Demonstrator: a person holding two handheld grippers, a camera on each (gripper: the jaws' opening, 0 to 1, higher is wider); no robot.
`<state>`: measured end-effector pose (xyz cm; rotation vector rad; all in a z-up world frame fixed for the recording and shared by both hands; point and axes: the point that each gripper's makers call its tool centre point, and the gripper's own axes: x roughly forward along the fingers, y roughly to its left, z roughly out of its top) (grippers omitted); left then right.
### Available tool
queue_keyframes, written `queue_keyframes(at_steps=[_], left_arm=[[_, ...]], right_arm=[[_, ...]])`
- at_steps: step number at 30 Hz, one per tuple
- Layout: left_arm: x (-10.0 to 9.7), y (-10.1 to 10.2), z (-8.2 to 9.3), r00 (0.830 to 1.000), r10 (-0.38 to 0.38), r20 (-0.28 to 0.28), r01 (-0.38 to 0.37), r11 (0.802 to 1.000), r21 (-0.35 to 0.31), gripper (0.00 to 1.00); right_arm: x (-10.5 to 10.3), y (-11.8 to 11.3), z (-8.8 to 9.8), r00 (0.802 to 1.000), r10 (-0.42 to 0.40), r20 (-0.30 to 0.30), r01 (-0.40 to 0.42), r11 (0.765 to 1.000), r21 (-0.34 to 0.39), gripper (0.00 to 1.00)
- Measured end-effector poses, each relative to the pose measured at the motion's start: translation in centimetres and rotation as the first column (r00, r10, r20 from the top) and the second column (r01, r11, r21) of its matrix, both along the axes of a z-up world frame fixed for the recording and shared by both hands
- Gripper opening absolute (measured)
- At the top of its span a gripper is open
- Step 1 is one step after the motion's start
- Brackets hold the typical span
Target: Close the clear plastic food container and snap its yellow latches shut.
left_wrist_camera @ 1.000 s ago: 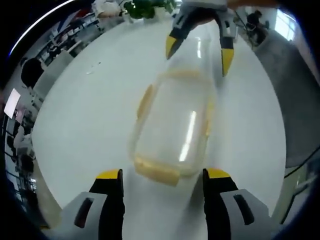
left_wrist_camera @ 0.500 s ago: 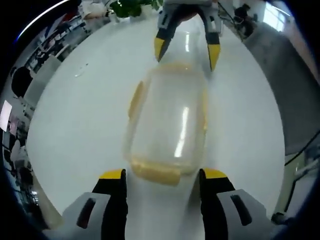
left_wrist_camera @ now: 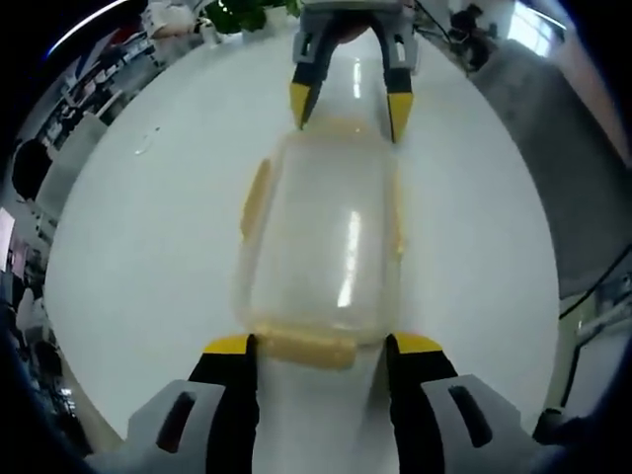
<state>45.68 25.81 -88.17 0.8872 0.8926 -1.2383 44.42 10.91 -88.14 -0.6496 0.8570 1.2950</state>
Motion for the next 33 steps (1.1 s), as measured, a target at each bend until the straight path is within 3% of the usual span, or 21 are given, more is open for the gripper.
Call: queue_keyframes(at_steps=[10,13,14,20,23,33], left_arm=[[-0.2,-0.1,-0.1,0.999,-0.031,-0.018,0.031,0.999,0.007,0.51],[-0.4,-0.1,-0.2,0.999,-0.046,-0.026,0.047,0.999,0.025,0.5],[-0.5,-0.1,-0.2,0.998,-0.056,-0.029,0.057,0.998,0.031,0.49],[-0.4,0.0,-0.2,0.998,-0.059,-0.038,0.061,0.998,0.034,0.48],[-0.5,0.2,-0.2,0.997,-0.067,-0.041,0.069,0.997,0.041,0.38],[-0.8,-0.1,-0.3,0.997,-0.049,-0.062,0.05,0.999,0.022,0.38]], right_arm=[[-0.3,-0.6,-0.4,0.998,0.065,0.005,-0.065,0.996,-0.06,0.48],[0.2,-1.3,-0.6,0.991,0.124,0.056,-0.116,0.986,-0.122,0.41],[0.0,-1.1,-0.5,0.994,0.1,0.033,-0.096,0.99,-0.105,0.39],[0.1,-1.1,-0.5,0.994,0.107,0.03,-0.103,0.989,-0.11,0.37],[0.0,-1.1,-0.5,0.99,0.138,0.03,-0.134,0.984,-0.121,0.37],[0.0,-1.2,-0.6,0.989,0.145,0.024,-0.141,0.981,-0.13,0.37]])
